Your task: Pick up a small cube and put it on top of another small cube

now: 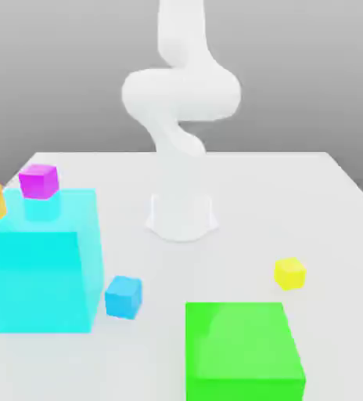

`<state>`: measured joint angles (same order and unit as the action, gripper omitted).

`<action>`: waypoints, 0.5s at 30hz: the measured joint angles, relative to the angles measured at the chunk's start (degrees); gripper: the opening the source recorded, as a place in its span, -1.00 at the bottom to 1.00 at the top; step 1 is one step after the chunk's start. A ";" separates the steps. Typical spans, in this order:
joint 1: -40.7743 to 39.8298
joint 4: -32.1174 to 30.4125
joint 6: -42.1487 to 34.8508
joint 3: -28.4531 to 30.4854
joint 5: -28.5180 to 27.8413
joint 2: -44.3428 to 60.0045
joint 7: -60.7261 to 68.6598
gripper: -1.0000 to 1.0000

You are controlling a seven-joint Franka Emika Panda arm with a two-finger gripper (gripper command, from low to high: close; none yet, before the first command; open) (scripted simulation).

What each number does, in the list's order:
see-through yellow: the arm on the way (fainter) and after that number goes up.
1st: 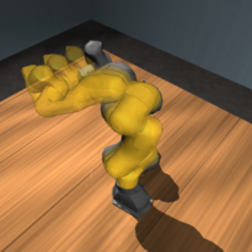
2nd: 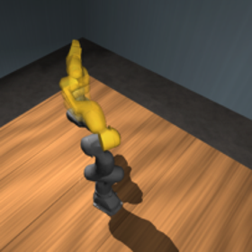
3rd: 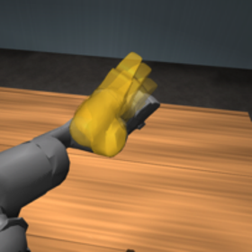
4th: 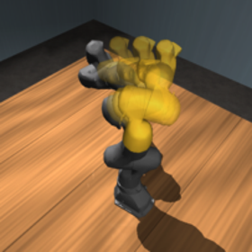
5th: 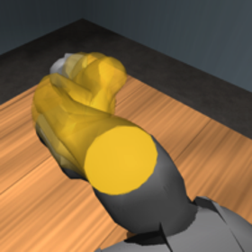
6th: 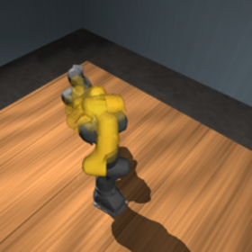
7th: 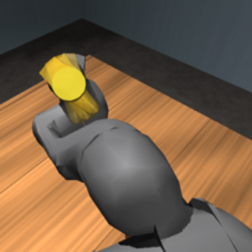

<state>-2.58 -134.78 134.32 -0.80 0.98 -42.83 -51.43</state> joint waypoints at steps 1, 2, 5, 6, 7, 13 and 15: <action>-1.08 -1.29 1.09 -0.36 0.38 1.29 -2.45 0.00; -2.12 -2.53 2.13 -0.72 0.74 2.54 -4.80 0.00; -5.07 -6.14 5.17 -1.82 1.69 6.14 -11.70 0.00; -6.03 -7.33 6.18 -2.20 1.98 7.33 -14.00 0.00; -6.99 -8.52 7.18 -2.60 2.28 8.52 -16.29 0.00; -12.43 -15.64 13.17 -4.89 3.64 15.63 -30.33 0.00; -14.31 -18.01 15.18 -5.77 4.06 17.99 -35.05 0.00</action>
<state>-16.89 -152.79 149.50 -6.57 5.04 -24.84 -86.48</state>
